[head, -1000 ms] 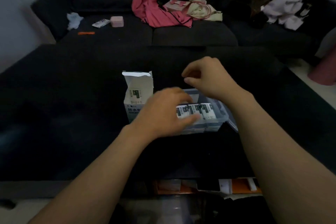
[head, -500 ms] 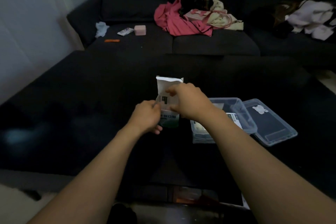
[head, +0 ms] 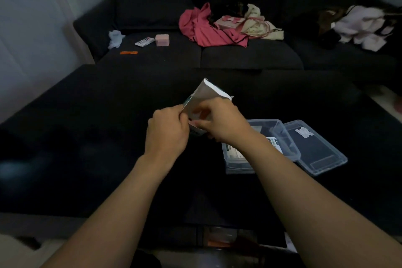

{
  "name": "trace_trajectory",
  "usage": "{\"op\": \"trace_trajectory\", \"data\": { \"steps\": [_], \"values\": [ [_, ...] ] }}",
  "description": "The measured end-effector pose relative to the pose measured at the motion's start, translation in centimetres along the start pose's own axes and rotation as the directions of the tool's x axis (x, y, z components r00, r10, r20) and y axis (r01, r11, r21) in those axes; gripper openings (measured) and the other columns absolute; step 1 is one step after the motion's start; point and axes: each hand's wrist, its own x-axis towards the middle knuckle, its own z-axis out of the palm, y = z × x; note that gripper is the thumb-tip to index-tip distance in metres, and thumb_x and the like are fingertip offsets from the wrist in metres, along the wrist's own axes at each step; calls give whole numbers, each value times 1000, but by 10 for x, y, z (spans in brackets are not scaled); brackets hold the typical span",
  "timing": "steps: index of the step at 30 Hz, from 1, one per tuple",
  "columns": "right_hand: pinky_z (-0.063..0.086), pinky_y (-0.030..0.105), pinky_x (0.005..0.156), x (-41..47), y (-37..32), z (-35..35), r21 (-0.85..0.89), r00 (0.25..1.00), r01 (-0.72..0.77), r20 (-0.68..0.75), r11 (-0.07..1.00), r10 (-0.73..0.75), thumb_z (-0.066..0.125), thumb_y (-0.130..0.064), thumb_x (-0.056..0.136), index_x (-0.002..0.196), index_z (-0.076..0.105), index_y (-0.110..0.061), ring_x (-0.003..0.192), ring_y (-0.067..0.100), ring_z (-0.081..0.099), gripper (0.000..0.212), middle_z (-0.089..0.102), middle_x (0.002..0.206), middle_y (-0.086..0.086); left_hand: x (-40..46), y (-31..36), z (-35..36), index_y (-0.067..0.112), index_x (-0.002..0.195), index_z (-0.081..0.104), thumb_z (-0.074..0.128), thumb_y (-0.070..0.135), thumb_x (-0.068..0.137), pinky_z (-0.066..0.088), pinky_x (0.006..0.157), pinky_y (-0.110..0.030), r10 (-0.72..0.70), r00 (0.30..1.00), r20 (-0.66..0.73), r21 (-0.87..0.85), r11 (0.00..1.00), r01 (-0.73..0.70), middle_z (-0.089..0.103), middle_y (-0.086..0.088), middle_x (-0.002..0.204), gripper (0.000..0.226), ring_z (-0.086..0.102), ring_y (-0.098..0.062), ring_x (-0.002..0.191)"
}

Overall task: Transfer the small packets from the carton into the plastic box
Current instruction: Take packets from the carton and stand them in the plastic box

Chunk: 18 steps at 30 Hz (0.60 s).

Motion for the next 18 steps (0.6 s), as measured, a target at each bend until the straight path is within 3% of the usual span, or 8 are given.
{"op": "trace_trajectory", "data": {
  "steps": [5, 7, 11, 18],
  "values": [
    [58, 40, 84, -3, 1, -7, -145, 987, -39, -159, 989, 16, 72, -30, 87, 117, 71, -22, 89, 22, 70, 31, 71, 106, 2, 0, -5, 11, 21, 86, 72, 49, 18, 105, 62, 68, -37, -118, 993, -28, -326, 940, 103, 70, 4, 77, 29, 70, -11, 71],
    [57, 41, 84, -3, -1, -8, -197, 979, -39, -202, 980, -1, 71, -29, 86, 117, 71, -22, 95, 26, 69, 31, 71, 107, 4, 0, -5, 13, 19, 104, 74, 49, 14, 105, 63, 77, -31, -151, 989, 9, -420, 897, 140, 72, 7, 91, 26, 71, -8, 85],
    [56, 41, 80, -3, -3, -8, -305, 986, -48, -164, 951, -3, 69, -28, 90, 116, 68, -15, 93, 32, 67, 29, 67, 105, 10, -2, -6, 15, 17, 121, 71, 49, 6, 104, 59, 78, -19, -121, 991, 52, -441, 888, 131, 70, 9, 103, 30, 69, -6, 96],
    [44, 34, 69, 0, 3, 0, -407, 982, -15, -179, 913, -64, 57, -24, 98, 114, 68, -19, 89, 31, 66, 20, 69, 105, 7, -2, -9, 16, 21, 119, 72, 49, 5, 103, 62, 84, -33, -86, 990, 115, -372, 920, 123, 71, 9, 100, 32, 70, -7, 89]
  ]
}}
